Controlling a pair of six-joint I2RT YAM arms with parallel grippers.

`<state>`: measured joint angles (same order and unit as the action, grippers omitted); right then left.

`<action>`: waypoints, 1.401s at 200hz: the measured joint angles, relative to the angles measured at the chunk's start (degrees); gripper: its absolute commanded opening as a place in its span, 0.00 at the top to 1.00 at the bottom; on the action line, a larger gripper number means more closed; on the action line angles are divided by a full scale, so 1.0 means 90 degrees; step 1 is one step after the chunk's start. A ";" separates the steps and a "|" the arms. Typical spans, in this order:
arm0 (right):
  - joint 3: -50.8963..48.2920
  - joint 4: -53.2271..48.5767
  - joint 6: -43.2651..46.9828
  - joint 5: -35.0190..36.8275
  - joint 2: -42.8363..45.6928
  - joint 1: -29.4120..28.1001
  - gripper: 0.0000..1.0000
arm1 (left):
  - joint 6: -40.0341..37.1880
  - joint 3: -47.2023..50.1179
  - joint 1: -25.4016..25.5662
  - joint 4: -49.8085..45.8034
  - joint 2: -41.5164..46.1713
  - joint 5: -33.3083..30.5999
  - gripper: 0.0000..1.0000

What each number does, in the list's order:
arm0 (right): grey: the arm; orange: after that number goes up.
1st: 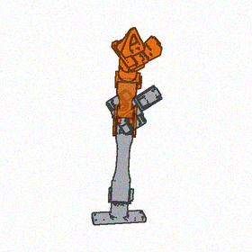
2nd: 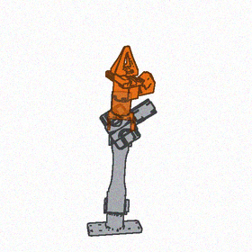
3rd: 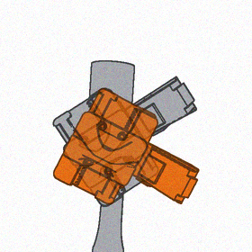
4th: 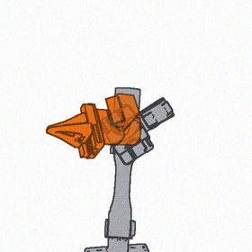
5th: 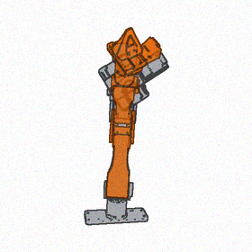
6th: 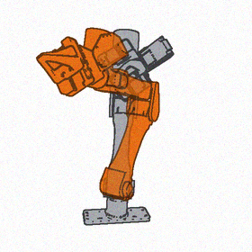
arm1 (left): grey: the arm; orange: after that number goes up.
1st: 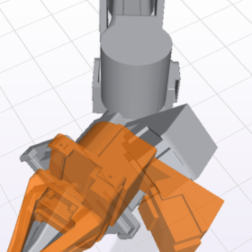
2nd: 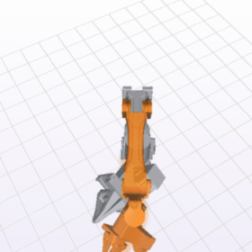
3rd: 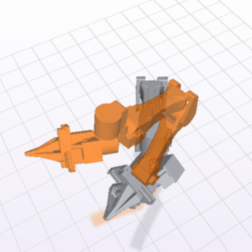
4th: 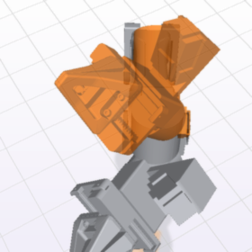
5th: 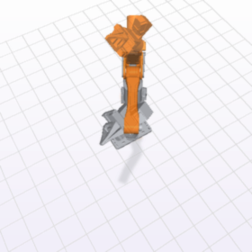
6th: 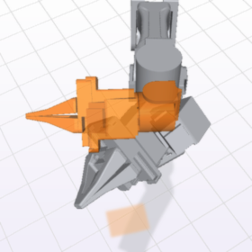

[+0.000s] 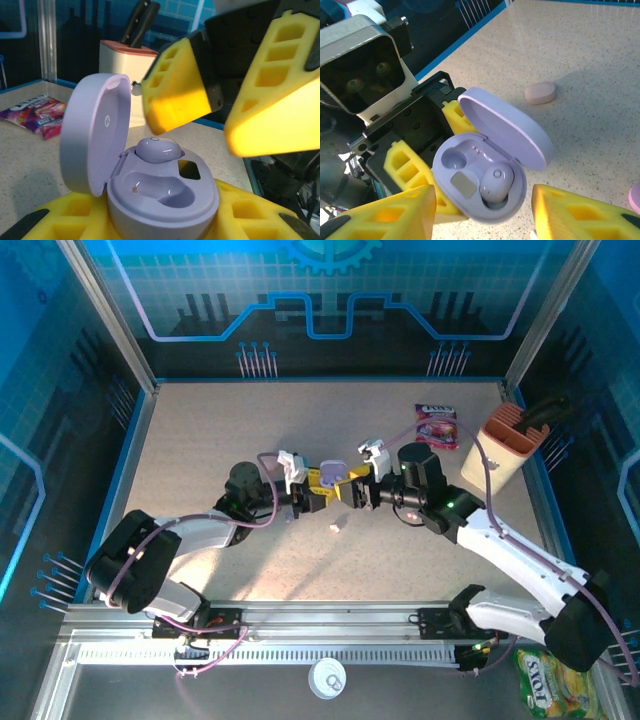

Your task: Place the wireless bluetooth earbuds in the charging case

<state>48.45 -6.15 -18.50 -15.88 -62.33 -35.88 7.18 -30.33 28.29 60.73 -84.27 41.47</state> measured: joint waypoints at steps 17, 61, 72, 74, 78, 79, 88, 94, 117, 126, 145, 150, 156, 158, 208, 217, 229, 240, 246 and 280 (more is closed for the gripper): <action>-0.0005 0.0153 -0.0236 0.0002 0.0138 0.0085 0.46 | 0.0117 0.0114 -0.0172 0.0335 -0.0002 -0.0146 0.63; -0.0508 0.1107 -0.1197 0.0131 0.0177 0.0257 0.46 | 0.0583 0.0491 -0.1022 0.1309 -0.0109 -0.0376 0.63; -0.0622 0.1217 -0.1513 0.0204 -0.0002 0.0260 0.46 | 0.0702 0.0532 -0.1270 0.1462 -0.0107 -0.0413 0.63; -0.0629 0.1224 -0.1542 0.0219 -0.0034 0.0262 0.46 | 0.0716 0.0539 -0.1311 0.1491 -0.0107 -0.0415 0.63; -0.0636 0.1236 -0.1673 0.0243 -0.0155 0.0262 0.46 | 0.0726 0.0549 -0.1387 0.1530 -0.0095 -0.0425 0.63; -0.0636 0.1239 -0.1693 0.0250 -0.0172 0.0262 0.46 | 0.0738 0.0554 -0.1413 0.1542 -0.0095 -0.0427 0.63; -0.0636 0.1270 -0.1916 0.0347 -0.0435 0.0262 0.47 | 0.0782 0.0583 -0.1562 0.1610 -0.0051 -0.0457 0.63; -0.0636 0.1297 -0.2062 0.0386 -0.0600 0.0257 0.47 | 0.0826 0.0605 -0.1649 0.1634 -0.0002 -0.0466 0.63; -0.0631 0.1355 -0.2674 0.0447 -0.1433 0.0211 0.47 | 0.0865 0.0675 -0.1877 0.1613 0.0359 -0.0505 0.63; -0.0610 0.1362 -0.2866 0.0437 -0.1768 0.0170 0.48 | 0.0857 0.0682 -0.1916 0.1530 0.0566 -0.0527 0.63; -0.0418 0.1362 -0.3245 0.0430 -0.2601 -0.0017 0.49 | 0.0789 0.0682 -0.1923 0.1246 0.1061 -0.0544 0.63; -0.0342 0.1365 -0.3330 0.0432 -0.2815 -0.0085 0.50 | 0.0746 0.0682 -0.1923 0.1151 0.1197 -0.0544 0.63; -0.0243 0.1372 -0.3415 0.0432 -0.3048 -0.0165 0.50 | 0.0709 0.0682 -0.1923 0.1047 0.1341 -0.0544 0.63; -0.0216 0.1370 -0.3434 0.0427 -0.3104 -0.0185 0.50 | 0.0707 0.0682 -0.1923 0.1010 0.1384 -0.0546 0.63; 0.0986 0.1411 -0.3738 0.0500 -0.4626 -0.0874 0.52 | 0.0646 0.0673 -0.1923 0.0056 0.2234 -0.0631 0.63; 0.1183 0.1409 -0.3757 0.0500 -0.4818 -0.0962 0.52 | 0.0646 0.0673 -0.1923 -0.0070 0.2290 -0.0634 0.63; 0.1389 0.1409 -0.3759 0.0512 -0.5032 -0.1059 0.52 | 0.0644 0.0670 -0.1923 -0.0209 0.2322 -0.0636 0.63; 0.1545 0.1401 -0.3762 0.0515 -0.5200 -0.1132 0.52 | 0.0644 0.0670 -0.1923 -0.0311 0.2322 -0.0636 0.63; 0.1620 0.1399 -0.3762 0.0522 -0.5289 -0.1166 0.52 | 0.0644 0.0670 -0.1923 -0.0362 0.2322 -0.0636 0.64; 0.1875 0.1307 -0.3759 0.0527 -0.5625 -0.1246 0.53 | 0.0644 0.0670 -0.1923 -0.0440 0.2322 -0.0636 0.65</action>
<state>65.32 5.61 -52.34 -11.14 -112.95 -47.09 12.97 -24.29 10.98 56.77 -63.37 35.75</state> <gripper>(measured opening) 0.476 0.370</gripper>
